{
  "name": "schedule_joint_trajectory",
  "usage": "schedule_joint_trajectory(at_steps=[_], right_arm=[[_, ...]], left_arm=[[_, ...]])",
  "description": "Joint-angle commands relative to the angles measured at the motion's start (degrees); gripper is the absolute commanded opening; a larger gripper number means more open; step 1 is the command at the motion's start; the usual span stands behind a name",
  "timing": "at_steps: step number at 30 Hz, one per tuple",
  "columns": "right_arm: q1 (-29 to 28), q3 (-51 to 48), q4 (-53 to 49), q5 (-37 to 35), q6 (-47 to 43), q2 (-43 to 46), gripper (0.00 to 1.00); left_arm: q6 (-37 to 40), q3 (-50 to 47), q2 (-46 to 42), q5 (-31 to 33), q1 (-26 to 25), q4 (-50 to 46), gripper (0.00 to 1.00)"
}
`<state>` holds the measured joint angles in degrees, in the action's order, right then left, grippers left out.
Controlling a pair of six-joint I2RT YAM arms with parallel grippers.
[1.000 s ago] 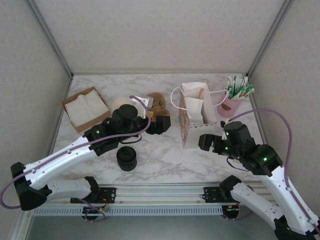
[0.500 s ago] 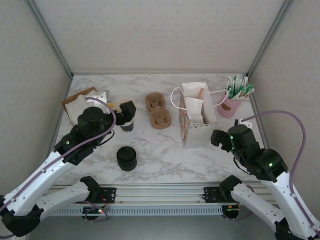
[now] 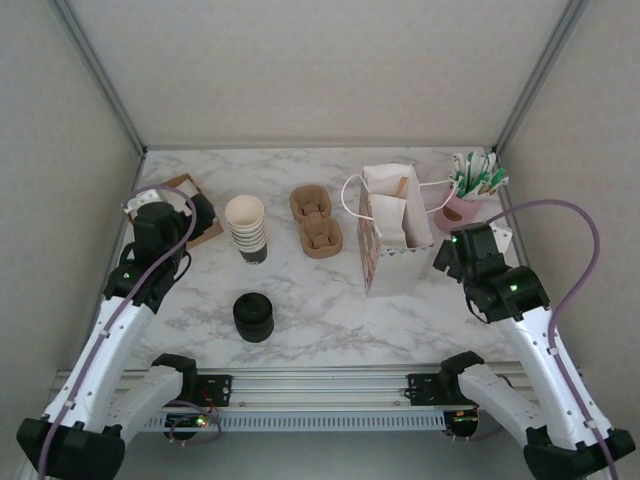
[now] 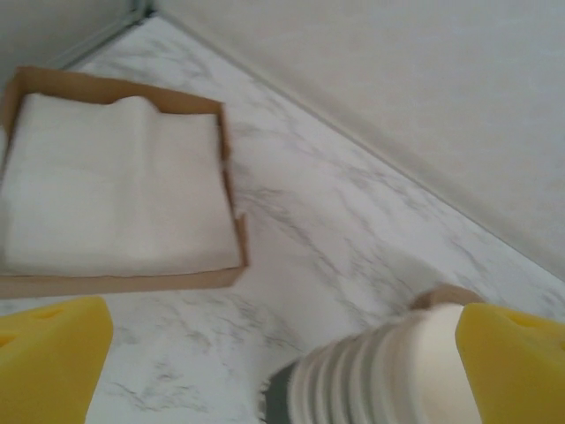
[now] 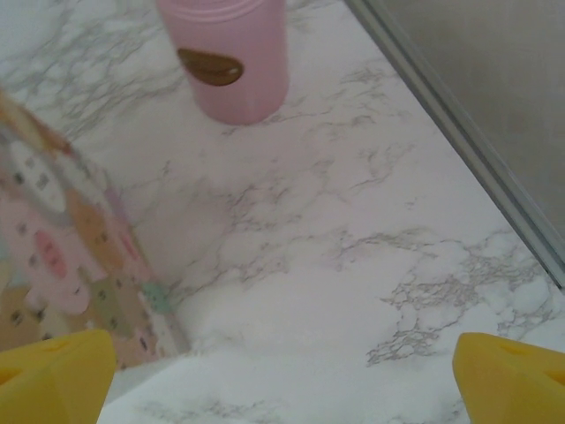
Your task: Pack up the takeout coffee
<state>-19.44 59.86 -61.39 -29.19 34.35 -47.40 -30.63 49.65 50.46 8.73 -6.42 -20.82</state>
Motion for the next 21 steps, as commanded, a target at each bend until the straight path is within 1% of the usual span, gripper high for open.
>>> schedule_joint_trajectory(at_steps=[1,4,7,12,13,15,18,21], right_arm=[[5.1,-3.2,5.9,4.6,-2.8,0.8,0.99],[9.3,-7.3,12.2,6.4,-3.9,2.4,0.99],[13.6,-11.3,19.5,7.9,-4.7,4.3,0.99],[19.8,-19.7,34.6,9.2,-6.7,5.4,0.99],[20.5,-21.1,37.3,9.3,-7.0,5.0,0.99],[22.2,-24.8,43.8,9.8,-7.7,4.1,0.99],[23.3,-30.1,53.7,9.8,-8.9,3.0,0.99],[23.4,-34.6,63.5,9.7,-10.3,1.4,0.99]], left_arm=[[-2.0,-3.1,0.2,-3.6,3.8,6.1,1.0],[-2.4,-7.3,2.5,-2.2,5.2,12.9,1.0],[-0.7,-11.7,5.1,0.9,5.8,20.3,1.0],[8.8,-18.4,10.6,4.1,6.7,35.6,1.0],[10.5,-19.1,12.0,4.7,6.7,38.3,1.0],[13.6,-19.4,15.3,3.7,7.5,41.8,1.0],[16.9,-20.2,18.8,4.3,7.9,46.9,1.0],[17.3,-21.2,21.6,7.7,8.5,50.9,1.0]])
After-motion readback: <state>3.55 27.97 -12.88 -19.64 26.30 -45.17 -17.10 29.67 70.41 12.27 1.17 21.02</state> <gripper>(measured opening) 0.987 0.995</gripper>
